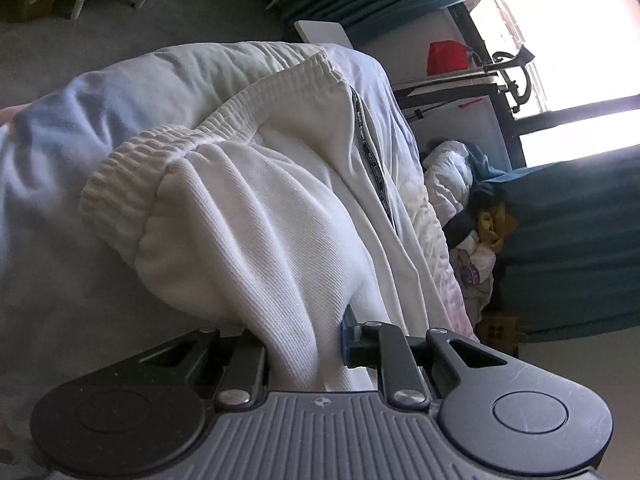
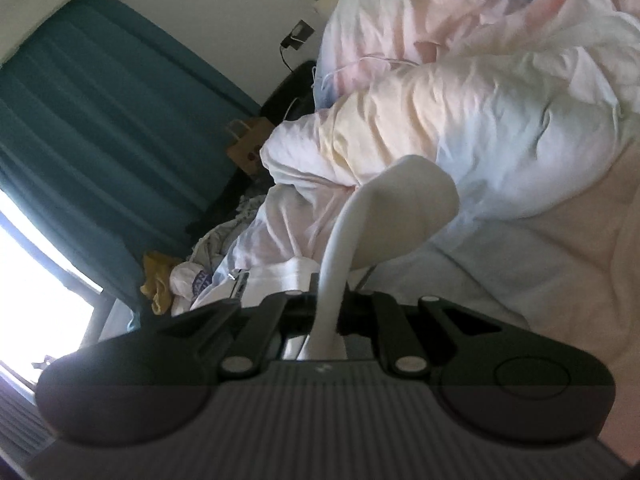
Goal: Fold clothes
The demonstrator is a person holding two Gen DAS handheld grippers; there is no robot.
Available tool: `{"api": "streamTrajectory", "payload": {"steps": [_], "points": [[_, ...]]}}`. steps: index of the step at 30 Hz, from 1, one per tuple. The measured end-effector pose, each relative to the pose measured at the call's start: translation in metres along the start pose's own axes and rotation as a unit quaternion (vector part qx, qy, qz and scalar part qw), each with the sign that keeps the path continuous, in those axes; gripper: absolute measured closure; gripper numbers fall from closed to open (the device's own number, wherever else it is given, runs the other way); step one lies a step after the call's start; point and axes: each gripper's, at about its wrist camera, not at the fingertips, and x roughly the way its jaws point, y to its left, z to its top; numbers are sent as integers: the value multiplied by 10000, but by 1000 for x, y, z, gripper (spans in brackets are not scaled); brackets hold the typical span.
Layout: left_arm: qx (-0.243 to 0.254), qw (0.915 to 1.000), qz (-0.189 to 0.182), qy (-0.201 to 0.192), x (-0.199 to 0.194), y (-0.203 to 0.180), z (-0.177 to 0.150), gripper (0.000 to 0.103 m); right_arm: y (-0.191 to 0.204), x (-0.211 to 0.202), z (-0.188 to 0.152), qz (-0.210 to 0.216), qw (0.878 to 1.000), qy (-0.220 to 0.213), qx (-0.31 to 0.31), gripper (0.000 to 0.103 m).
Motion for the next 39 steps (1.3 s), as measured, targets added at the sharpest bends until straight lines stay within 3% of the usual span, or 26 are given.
{"api": "streamTrajectory", "payload": {"steps": [6, 9, 15, 20, 25, 30, 33, 35, 37, 39], "points": [[206, 9991, -220, -290, 7, -38, 26, 86, 40, 8, 6, 379, 9985, -253, -290, 95], [271, 9984, -199, -452, 27, -65, 45, 85, 74, 36, 8, 551, 9964, -296, -574, 95], [245, 9974, 219, -648, 107, -114, 90, 85, 146, 138, -7, 676, 9876, -97, -1415, 95], [409, 9938, 722, -735, 175, -145, 120, 85, 190, 235, -42, 549, 9670, 137, -2482, 95], [393, 9924, 1055, -493, 236, -135, 148, 83, 191, 300, -75, 352, 9604, 556, -2708, 94], [597, 9947, 720, -431, 245, -126, 151, 73, 177, 308, -81, 442, 9692, 795, -2290, 88], [750, 9962, 333, -283, 230, -122, 152, 61, 172, 298, -71, 565, 9749, 972, -1921, 74], [762, 9966, 98, -311, 210, -118, 148, 47, 172, 283, -64, 628, 9747, 992, -1904, 48], [858, 9953, -26, -449, 188, -115, 141, 35, 167, 263, -57, 658, 9748, 945, -1911, 31], [1032, 9929, -104, -587, 162, -112, 128, 34, 158, 240, -48, 711, 9759, 887, -1862, 28]]}}
